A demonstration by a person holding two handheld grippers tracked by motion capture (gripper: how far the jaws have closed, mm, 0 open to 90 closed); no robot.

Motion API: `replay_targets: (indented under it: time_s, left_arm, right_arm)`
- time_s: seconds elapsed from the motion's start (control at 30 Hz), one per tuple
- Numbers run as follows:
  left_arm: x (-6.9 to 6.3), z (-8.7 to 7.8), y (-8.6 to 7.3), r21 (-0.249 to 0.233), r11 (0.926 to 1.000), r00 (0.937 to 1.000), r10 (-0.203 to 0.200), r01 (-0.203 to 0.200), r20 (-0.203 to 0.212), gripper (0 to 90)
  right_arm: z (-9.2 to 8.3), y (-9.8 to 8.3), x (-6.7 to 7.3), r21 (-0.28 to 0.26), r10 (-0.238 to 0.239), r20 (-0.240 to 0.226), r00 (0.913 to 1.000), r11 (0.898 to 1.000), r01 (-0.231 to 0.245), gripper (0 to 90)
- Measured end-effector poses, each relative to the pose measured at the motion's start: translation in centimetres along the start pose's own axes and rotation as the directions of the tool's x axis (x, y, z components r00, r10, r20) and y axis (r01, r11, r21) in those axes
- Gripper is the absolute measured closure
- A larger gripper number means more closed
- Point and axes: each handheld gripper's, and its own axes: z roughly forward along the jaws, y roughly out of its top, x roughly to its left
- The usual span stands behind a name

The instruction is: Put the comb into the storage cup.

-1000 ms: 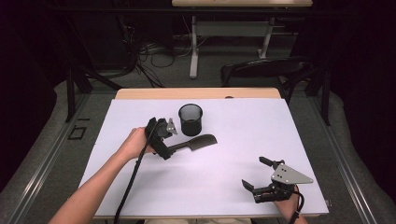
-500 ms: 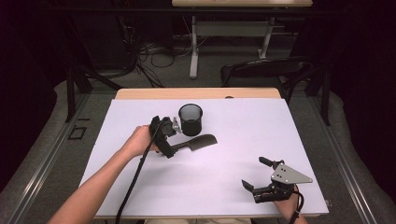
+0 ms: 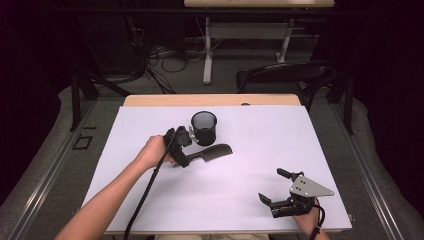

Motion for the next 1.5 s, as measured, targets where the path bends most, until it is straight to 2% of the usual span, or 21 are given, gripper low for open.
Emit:
replay_targets:
  time_s: [0.2,0.3,0.63,0.7,0.8,1.13,1.4,1.5]
  left_arm:
    - [-0.2,0.3,0.3,0.006,1.0,0.9998,0.003,-0.003,0.021,24.3]
    - [-0.2,0.5,0.6,0.009,1.0,0.9994,0.003,-0.003,0.036,33.0]
    - [-0.4,1.2,1.4,0.041,0.999,0.9981,0.018,-0.02,0.06,46.9]
    - [-0.3,1.3,1.5,0.05,0.9983,0.996,0.026,-0.031,0.086,48.3]
    - [-0.2,1.7,1.7,0.066,0.9971,0.9944,0.03,-0.037,0.101,53.4]
    - [0.2,2.4,2.2,0.083,0.9961,0.9926,0.019,-0.03,0.12,62.0]
    - [0.2,3.0,2.5,0.112,0.9925,0.9898,0.033,-0.049,0.139,63.8]
    - [0.2,3.3,2.5,0.109,0.9924,0.9895,0.042,-0.057,0.139,64.7]
  right_arm:
    - [0.1,0.0,0.0,0.004,0.002,-0.001,1.0,1.0,-0.002,0.4]
    - [0.1,0.0,0.0,0.004,0.002,-0.002,1.0,1.0,-0.002,0.5]
    - [0.2,-0.1,0.0,0.005,0.008,-0.005,1.0,1.0,-0.008,0.5]
    - [0.1,-0.1,0.0,0.007,0.008,-0.004,1.0,1.0,-0.008,0.5]
    - [0.2,-0.1,0.0,0.005,0.005,-0.004,1.0,1.0,-0.005,0.5]
    - [0.2,-0.1,0.0,0.011,0.004,-0.006,1.0,1.0,-0.004,0.6]
    - [0.2,-0.1,0.0,0.014,0.001,-0.007,1.0,1.0,-0.001,0.7]
    - [0.2,-0.1,0.0,0.015,-0.001,-0.008,1.0,1.0,0.001,0.7]
